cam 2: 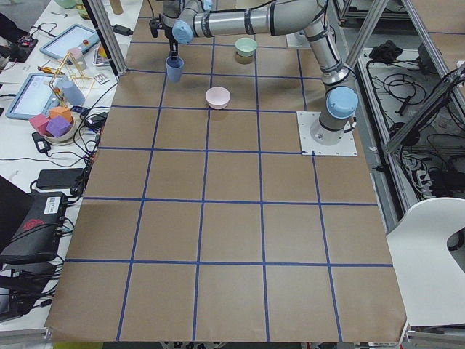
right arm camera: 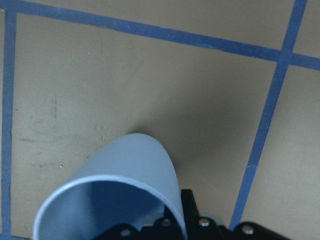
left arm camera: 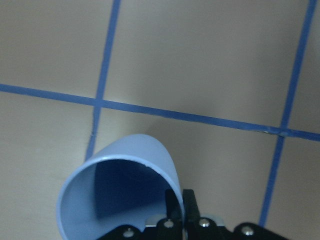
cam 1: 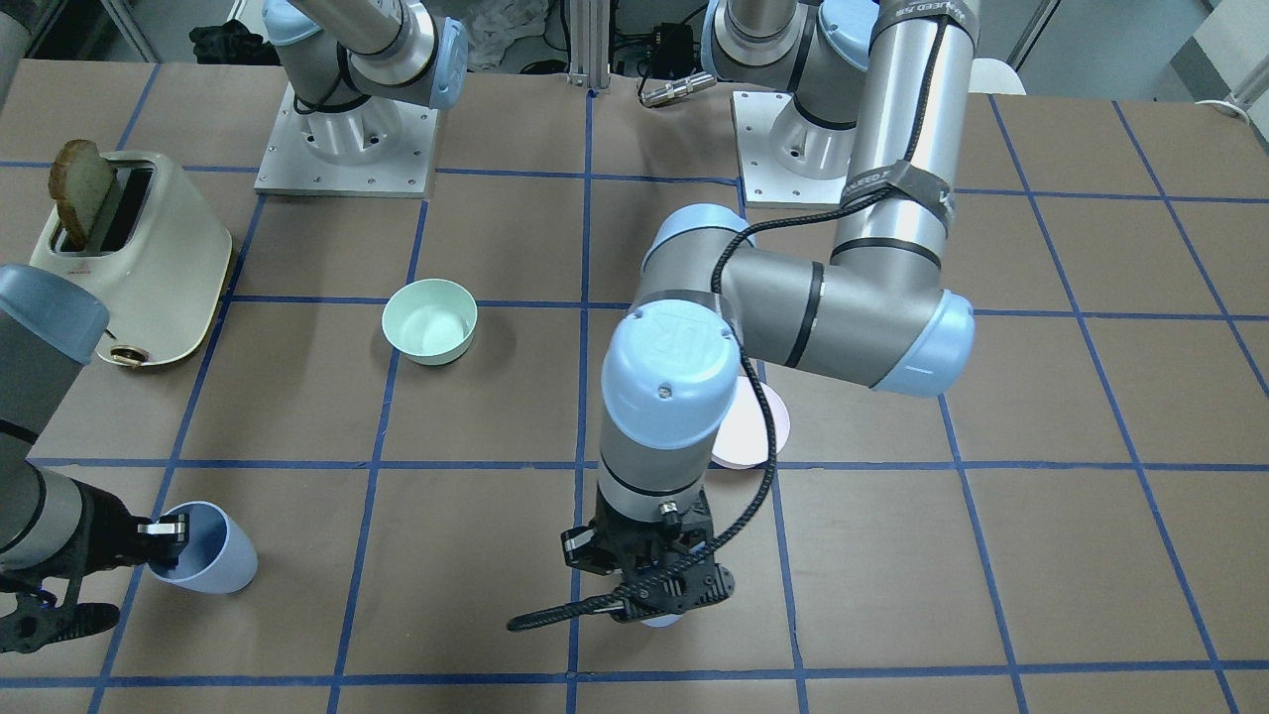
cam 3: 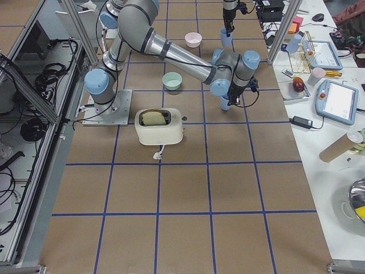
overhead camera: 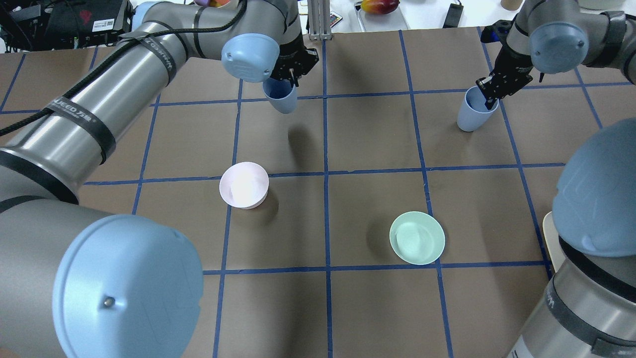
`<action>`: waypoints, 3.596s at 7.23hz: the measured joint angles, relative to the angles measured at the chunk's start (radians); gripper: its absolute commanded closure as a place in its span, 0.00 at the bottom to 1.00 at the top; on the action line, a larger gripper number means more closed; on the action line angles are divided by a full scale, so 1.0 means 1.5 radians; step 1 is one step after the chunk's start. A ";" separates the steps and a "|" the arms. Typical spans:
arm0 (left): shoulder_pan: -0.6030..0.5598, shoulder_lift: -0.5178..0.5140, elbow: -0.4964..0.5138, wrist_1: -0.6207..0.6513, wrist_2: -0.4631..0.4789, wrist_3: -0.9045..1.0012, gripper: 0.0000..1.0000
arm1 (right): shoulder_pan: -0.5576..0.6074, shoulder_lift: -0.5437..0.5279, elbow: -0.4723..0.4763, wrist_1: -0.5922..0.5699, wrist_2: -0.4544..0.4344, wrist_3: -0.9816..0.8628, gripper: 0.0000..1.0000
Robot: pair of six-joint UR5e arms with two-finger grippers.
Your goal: Stack blue cups with both arms
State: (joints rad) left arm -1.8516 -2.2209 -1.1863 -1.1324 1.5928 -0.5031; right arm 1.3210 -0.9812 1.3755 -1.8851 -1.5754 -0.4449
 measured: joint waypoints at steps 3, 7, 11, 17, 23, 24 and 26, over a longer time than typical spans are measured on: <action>-0.038 -0.038 0.000 0.085 -0.019 -0.054 1.00 | 0.005 -0.003 -0.044 0.056 0.003 0.002 1.00; -0.039 -0.059 0.000 0.115 -0.024 -0.045 0.00 | 0.016 -0.009 -0.074 0.112 0.033 0.059 1.00; 0.034 -0.013 0.042 0.068 -0.096 -0.009 0.00 | 0.091 -0.025 -0.117 0.160 0.036 0.185 1.00; 0.154 0.246 0.027 -0.463 -0.077 0.236 0.00 | 0.247 -0.026 -0.162 0.173 0.077 0.496 1.00; 0.176 0.429 -0.238 -0.289 -0.019 0.214 0.00 | 0.292 0.033 -0.250 0.147 0.087 0.559 1.00; 0.176 0.443 -0.268 -0.247 -0.005 0.222 0.00 | 0.292 0.045 -0.263 0.146 0.087 0.567 1.00; 0.175 0.447 -0.280 -0.214 0.007 0.230 0.00 | 0.292 0.065 -0.274 0.146 0.088 0.595 1.00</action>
State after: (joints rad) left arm -1.5890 -1.5506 -1.6064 -1.4528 1.6035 -0.1586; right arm 1.7595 -0.8835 0.9643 -1.6663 -1.4440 0.4479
